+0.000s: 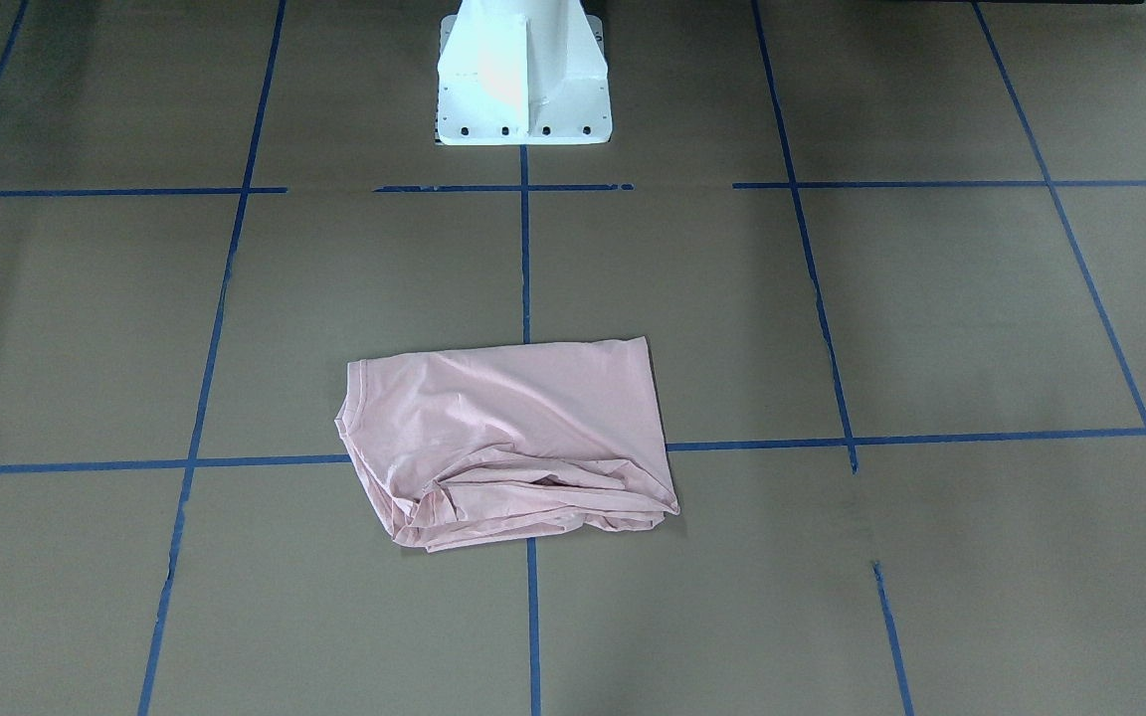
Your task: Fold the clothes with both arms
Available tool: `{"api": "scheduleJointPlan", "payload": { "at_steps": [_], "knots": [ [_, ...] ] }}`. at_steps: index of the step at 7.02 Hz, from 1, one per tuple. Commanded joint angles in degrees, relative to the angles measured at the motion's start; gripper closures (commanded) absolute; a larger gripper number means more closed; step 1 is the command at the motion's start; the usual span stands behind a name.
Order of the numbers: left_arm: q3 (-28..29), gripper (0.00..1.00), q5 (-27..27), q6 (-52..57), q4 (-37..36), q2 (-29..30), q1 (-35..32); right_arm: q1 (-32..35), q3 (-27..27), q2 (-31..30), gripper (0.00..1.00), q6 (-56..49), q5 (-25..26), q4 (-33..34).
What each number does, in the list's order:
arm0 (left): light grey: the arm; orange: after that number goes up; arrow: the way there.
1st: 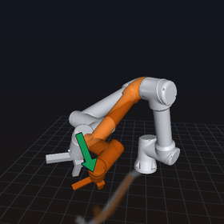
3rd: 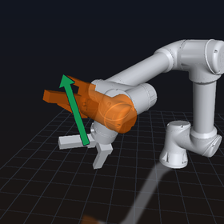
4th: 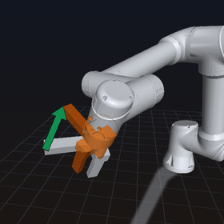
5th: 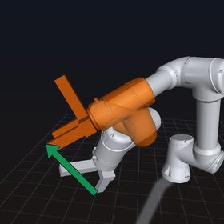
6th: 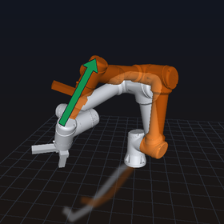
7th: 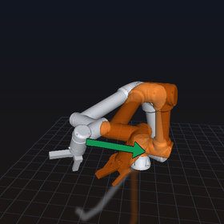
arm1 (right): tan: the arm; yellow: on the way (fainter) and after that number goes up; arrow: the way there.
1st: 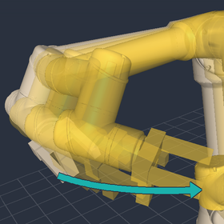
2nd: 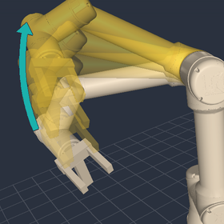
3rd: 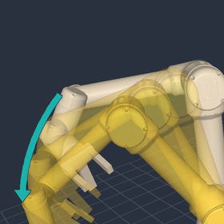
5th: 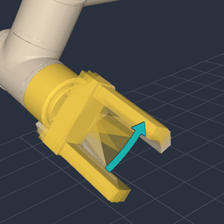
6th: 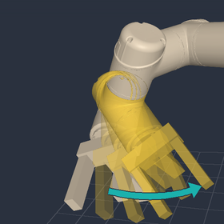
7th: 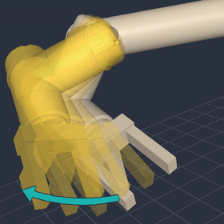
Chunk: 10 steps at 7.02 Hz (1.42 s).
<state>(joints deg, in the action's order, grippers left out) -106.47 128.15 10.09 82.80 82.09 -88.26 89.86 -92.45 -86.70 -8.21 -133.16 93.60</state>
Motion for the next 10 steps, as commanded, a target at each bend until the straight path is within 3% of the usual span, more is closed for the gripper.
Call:
{"api": "scheduleJointPlan", "payload": {
  "at_steps": [1, 2, 6, 7, 8, 10],
  "knots": [
    [1.08, 0.00, 1.48, -0.07, 1.57, 0.26, 0.02, -0.30, -0.01, 0.13, 0.00, -0.14, 0.18, 0.00],
    [1.17, 0.00, 5.23, -0.24, 1.48, 0.18, -0.07, -0.48, -0.10, 0.13, 0.00, -0.05, 0.18, 0.00],
    [1.08, 0.00, 5.19, -0.24, 1.57, -0.53, -0.07, -0.66, -0.44, 0.30, 0.00, -0.14, -0.17, 0.00],
    [1.17, 0.00, 5.27, -0.33, 1.57, -0.53, -0.07, -0.66, -0.45, 3.79, 0.00, -0.83, 0.78, 0.87],
    [1.00, 0.00, 5.36, -0.33, 1.57, -0.61, -0.16, -0.39, -0.36, 3.56, 0.00, -1.54, 2.79, 0.79],
    [0.39, 0.00, 5.45, -0.24, 1.48, -0.70, -0.16, -0.48, 0.69, 0.77, 0.00, -2.42, 0.90, 1.58]
  ]
}}
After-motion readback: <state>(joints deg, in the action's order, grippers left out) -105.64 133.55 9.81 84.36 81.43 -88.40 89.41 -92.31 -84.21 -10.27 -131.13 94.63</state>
